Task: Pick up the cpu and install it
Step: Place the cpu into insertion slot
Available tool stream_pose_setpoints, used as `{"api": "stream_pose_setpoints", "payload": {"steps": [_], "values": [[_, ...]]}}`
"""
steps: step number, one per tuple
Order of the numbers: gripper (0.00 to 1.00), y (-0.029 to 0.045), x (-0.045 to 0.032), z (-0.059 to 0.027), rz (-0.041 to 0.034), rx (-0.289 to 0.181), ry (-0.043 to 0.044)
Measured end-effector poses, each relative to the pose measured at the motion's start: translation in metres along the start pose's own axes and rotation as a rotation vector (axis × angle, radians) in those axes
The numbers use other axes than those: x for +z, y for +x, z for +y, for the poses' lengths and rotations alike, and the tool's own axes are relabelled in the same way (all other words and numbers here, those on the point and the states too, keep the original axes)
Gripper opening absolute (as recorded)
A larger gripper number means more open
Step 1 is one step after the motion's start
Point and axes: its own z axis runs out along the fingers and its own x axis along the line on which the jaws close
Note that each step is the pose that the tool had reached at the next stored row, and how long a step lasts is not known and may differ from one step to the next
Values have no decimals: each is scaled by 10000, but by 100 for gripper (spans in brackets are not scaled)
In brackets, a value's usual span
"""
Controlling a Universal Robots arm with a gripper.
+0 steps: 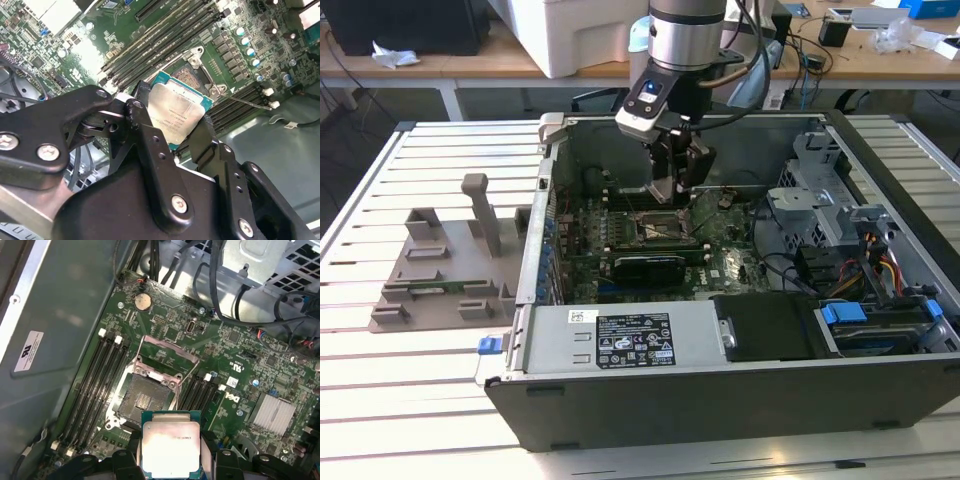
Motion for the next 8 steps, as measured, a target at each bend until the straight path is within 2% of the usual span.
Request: {"api": "stream_pose_setpoints", "payload": {"steps": [3, 7, 8], "values": [[55, 0, 1, 0, 10, 342, 13], [55, 0, 3, 0, 24, 1260, 55], [55, 0, 3, 0, 27, 1361, 59]]}}
